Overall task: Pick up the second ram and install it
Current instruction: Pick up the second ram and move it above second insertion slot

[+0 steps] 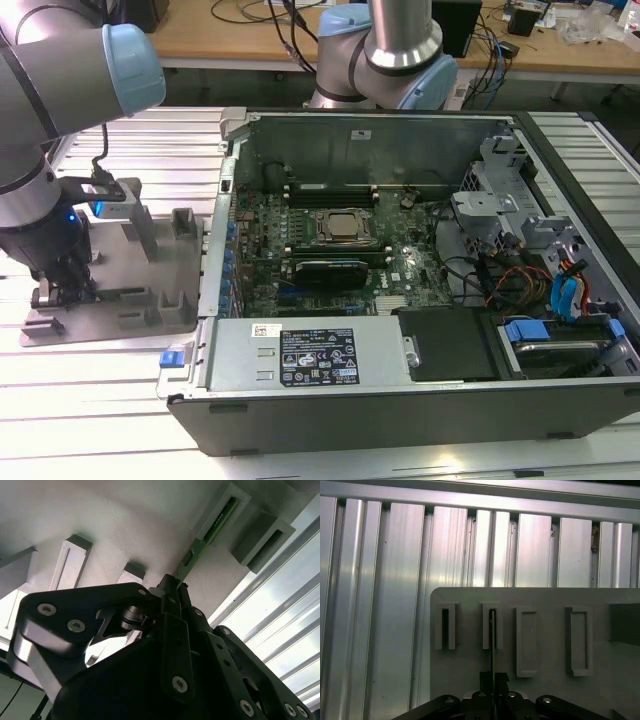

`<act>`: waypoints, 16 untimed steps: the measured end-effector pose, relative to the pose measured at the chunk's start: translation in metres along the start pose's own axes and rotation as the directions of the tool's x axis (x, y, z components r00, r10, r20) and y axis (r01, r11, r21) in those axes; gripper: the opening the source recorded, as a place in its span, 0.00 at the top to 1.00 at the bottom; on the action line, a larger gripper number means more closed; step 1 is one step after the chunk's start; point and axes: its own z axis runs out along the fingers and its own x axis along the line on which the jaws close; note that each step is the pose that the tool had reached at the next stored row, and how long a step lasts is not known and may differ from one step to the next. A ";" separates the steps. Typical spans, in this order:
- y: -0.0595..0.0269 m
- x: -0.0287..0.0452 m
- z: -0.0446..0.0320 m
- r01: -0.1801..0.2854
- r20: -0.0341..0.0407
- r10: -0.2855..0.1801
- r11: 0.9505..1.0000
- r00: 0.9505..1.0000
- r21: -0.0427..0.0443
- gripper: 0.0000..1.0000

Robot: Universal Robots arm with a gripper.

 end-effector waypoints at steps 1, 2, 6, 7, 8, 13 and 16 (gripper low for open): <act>0.0000 0.0000 0.0000 0.000 0.000 0.000 1.000 1.000 0.000 0.89; 0.0000 0.0000 0.0000 0.000 0.000 0.000 1.000 1.000 0.000 0.89; 0.0000 0.0000 0.0002 0.000 0.000 0.000 1.000 1.000 0.000 0.89; 0.0000 0.0000 0.0002 0.000 0.000 0.000 1.000 1.000 0.000 0.89; 0.0000 0.0000 0.0002 0.000 0.000 0.000 1.000 1.000 0.000 0.89; 0.0000 0.0000 0.0004 0.001 0.000 -0.001 1.000 1.000 0.000 0.89; 0.0001 -0.0002 -0.0045 0.001 0.000 -0.001 1.000 1.000 0.000 0.89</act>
